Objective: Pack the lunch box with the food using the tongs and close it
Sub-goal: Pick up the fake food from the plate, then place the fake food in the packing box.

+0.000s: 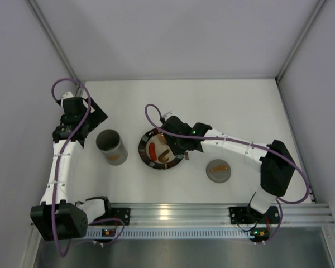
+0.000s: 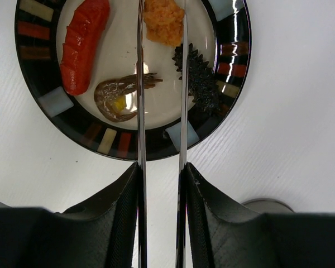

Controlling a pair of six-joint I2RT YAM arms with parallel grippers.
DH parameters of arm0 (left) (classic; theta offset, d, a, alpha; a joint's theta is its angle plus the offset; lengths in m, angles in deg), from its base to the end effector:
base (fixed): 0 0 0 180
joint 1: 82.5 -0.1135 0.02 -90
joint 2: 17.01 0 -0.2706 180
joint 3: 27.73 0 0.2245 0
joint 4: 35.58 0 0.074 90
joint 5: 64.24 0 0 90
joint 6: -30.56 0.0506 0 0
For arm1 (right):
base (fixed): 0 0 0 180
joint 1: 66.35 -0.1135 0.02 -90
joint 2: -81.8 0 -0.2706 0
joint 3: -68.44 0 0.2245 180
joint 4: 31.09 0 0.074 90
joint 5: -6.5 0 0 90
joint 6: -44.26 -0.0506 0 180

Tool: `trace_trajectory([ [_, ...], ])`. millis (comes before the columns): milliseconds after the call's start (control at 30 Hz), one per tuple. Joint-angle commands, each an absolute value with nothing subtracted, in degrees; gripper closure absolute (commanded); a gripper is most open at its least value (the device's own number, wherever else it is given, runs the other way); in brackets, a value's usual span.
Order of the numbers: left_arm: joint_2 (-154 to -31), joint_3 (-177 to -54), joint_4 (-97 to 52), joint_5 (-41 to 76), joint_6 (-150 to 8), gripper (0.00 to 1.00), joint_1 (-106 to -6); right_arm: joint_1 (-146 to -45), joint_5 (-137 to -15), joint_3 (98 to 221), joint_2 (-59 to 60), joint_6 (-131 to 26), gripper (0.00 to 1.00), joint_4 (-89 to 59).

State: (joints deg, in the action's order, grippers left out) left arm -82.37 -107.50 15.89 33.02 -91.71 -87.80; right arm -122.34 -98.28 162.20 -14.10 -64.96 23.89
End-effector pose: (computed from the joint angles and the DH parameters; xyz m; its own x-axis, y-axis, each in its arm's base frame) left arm 0.2222 0.0270 0.3405 -0.4049 -0.5695 -0.7154 -0.4828 0.7976 -0.3617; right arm 0.2003 0.2737 0.2710 -0.6819 -0.4415 -0.5831 -0.5291 0.8483 -0.0236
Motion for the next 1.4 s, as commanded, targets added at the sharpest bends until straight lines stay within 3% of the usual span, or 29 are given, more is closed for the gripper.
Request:
trace_trajectory([
  [0, -81.6, -107.4, 12.9, 32.6, -91.6, 0.01, -88.2, -121.7, -99.1, 163.2, -12.1, -65.1, 0.81, 22.4],
  [300, -81.5, -107.4, 12.9, 32.9, -91.8, 0.01, -88.3, -121.7, -100.1, 167.8, -7.9, -64.6, 0.88, 24.2],
  [667, -81.6, -107.3, 12.8, 32.9, -91.9, 0.01, -88.3, -122.6, -96.9, 176.3, -7.4, -63.8, 0.89, 25.7],
  [967, -81.5, -107.1, 12.9, 33.1, -91.8, 0.01, -88.4, -128.0, -94.0, 191.4, -13.1, -61.8, 0.87, 28.7],
  [1367, -81.3, -107.7, 12.7, 33.9, -92.3, 0.01, -88.4, -133.1, -91.9, 194.5, -18.0, -62.2, 0.85, 28.4],
])
